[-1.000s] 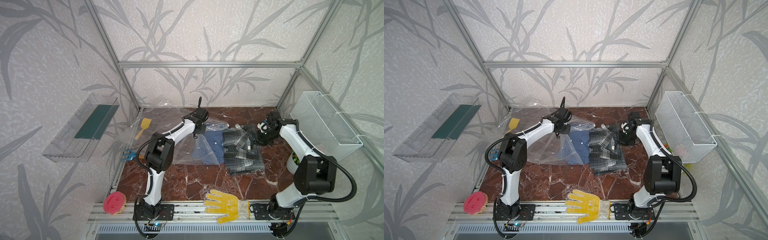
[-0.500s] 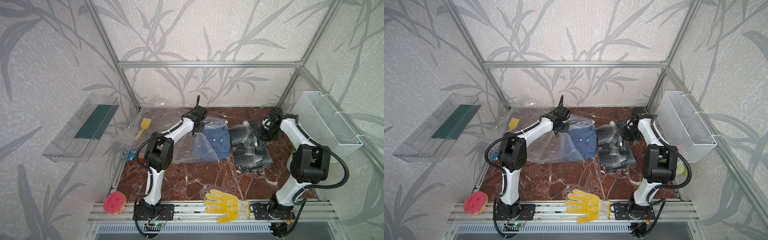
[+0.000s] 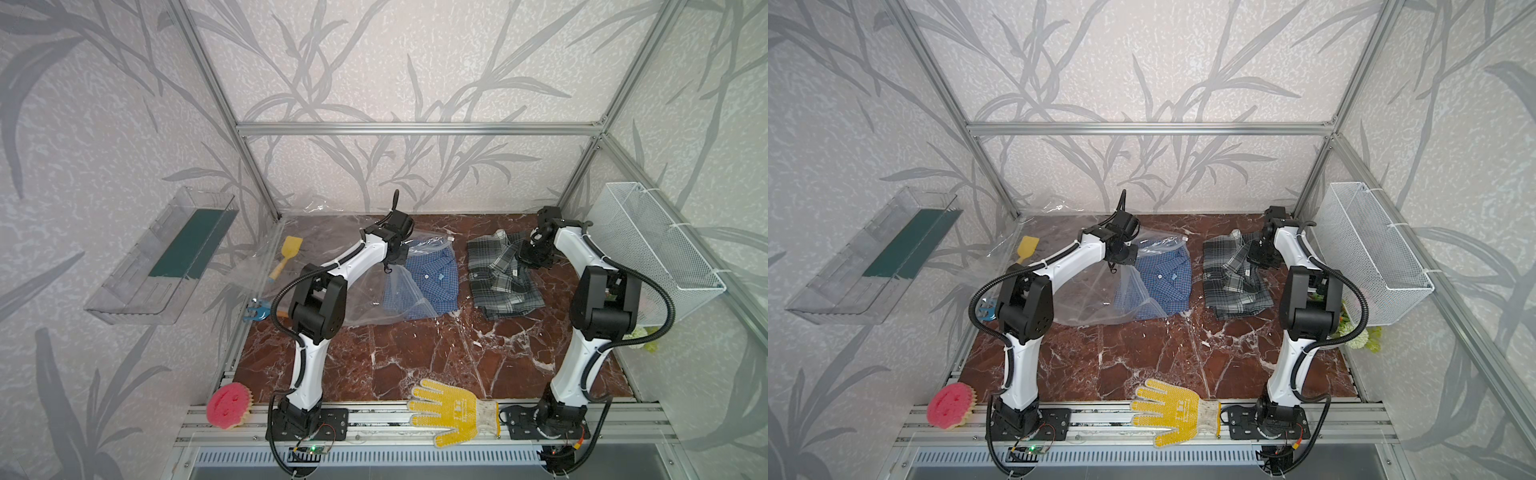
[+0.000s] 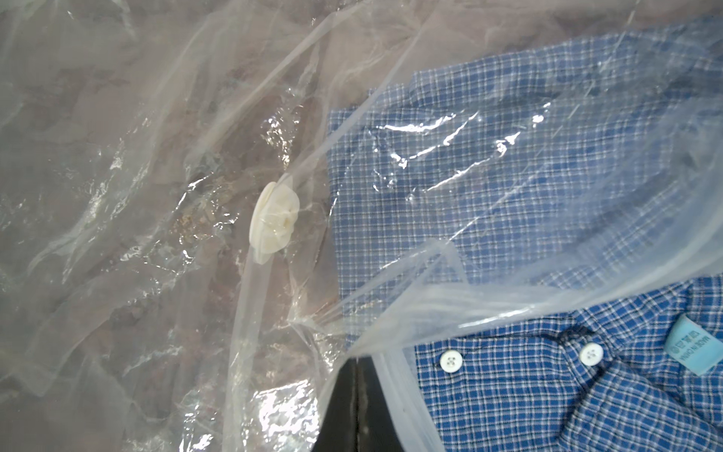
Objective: Take the shirt out of the vacuum bag
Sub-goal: Place the shirt at the center of the board.
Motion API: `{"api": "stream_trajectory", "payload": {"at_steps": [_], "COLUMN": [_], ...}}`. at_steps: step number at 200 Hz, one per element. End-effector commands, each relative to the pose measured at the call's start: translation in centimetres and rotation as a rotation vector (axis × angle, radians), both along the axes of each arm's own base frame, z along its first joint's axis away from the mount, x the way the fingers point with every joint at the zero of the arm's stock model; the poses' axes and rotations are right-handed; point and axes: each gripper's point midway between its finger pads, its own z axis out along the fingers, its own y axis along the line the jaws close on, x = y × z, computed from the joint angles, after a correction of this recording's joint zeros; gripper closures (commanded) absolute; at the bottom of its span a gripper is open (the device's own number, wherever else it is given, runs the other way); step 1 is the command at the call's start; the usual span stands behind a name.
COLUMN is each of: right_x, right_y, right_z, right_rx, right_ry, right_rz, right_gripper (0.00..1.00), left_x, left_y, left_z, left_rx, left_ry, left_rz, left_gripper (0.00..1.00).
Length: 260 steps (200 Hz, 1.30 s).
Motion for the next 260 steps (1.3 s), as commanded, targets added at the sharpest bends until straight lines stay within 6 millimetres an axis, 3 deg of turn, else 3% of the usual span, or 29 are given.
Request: {"api": "stream_trajectory", "payload": {"at_steps": [1, 19, 40, 86, 101, 124, 144, 151, 177, 192, 230, 260], "right_x": [2.2, 3.4, 4.8, 6.0, 5.9, 5.6, 5.0, 4.7, 2.9, 2.2, 0.7, 0.4], "right_y": [-1.4, -1.8, -1.9, -2.6, -2.5, -0.8, 3.3, 5.2, 11.4, 13.4, 15.8, 15.0], "right_z": [0.9, 0.9, 1.3, 3.8, 5.3, 7.7, 8.4, 8.0, 4.6, 2.5, -2.0, -4.3], "right_rx": [-0.02, -0.032, -0.054, -0.222, -0.292, -0.377, -0.372, -0.363, -0.335, -0.326, -0.303, -0.378], "right_ry": [-0.071, -0.09, -0.111, -0.085, -0.082, -0.108, -0.129, -0.125, -0.066, -0.026, 0.07, 0.129], "right_rz": [-0.089, -0.092, -0.043, 0.072, 0.086, 0.13, 0.228, 0.267, 0.406, 0.445, 0.508, 0.492], "right_gripper": [1.0, 1.0, 0.93, 0.55, 0.5, 0.4, 0.3, 0.21, 0.16, 0.1, 0.08, 0.08], "left_x": [-0.4, -0.4, -0.6, -0.9, -1.0, -1.0, -1.1, -1.1, -1.1, -1.2, -1.5, -1.6], "left_y": [0.4, 0.2, 0.1, 0.1, 0.0, 0.0, 0.1, 0.1, 0.2, 0.2, 0.8, 0.9], "left_z": [0.7, 0.8, 0.9, 1.0, 1.1, 1.4, 1.6, 1.7, 2.0, 2.2, 2.8, 2.9], "left_rx": [0.006, 0.001, 0.004, -0.002, -0.004, -0.005, -0.004, -0.003, -0.004, -0.002, 0.017, 0.017], "left_ry": [0.006, 0.007, 0.007, 0.007, 0.005, 0.0, -0.005, -0.009, -0.013, -0.015, -0.025, -0.028], "left_rz": [0.005, 0.0, -0.005, -0.011, -0.015, -0.018, -0.02, -0.02, -0.02, -0.027, -0.029, -0.025], "left_gripper": [1.0, 1.0, 1.0, 1.0, 1.0, 1.0, 1.0, 1.0, 1.0, 1.0, 1.0, 1.0]}}
